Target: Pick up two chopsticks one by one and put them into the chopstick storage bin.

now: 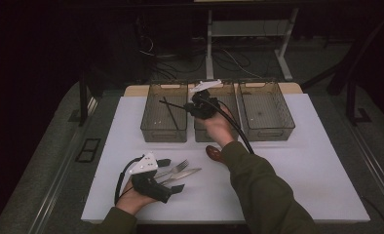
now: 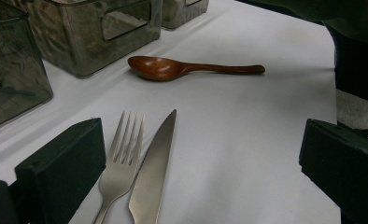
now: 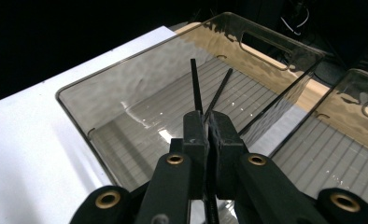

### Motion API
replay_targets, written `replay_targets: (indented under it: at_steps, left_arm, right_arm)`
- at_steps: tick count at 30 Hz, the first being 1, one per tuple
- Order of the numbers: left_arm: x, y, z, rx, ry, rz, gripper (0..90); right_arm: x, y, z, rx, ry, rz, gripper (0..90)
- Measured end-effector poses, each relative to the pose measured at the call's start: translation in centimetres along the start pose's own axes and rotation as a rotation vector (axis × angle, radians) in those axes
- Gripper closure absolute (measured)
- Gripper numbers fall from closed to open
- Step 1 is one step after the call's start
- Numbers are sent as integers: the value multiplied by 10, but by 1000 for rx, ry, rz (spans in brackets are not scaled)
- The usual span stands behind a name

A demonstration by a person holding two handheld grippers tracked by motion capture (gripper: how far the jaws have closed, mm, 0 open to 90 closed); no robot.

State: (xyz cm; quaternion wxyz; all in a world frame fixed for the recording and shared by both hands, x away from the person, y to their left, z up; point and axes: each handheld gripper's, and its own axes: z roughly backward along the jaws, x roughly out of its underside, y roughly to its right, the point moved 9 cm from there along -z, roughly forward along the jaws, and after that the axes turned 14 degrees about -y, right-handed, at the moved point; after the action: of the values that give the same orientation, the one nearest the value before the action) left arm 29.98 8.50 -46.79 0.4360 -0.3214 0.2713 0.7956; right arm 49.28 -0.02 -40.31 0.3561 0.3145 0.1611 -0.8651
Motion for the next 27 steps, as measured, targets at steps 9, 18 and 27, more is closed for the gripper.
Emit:
replay_targets:
  at_steps: [9,18,27]
  left_arm:
    - [0,0,0,0,-3,-2,0]
    - [0,0,1,4,2,-4,0]
    - [-1,1,1,8,9,-2,0]
  right_arm:
    - [-6,-3,-25,17,-42,-10,854]
    - [-14,-5,-47,32,-75,-17,853]
    - [-24,-6,-63,47,-98,-28,853]
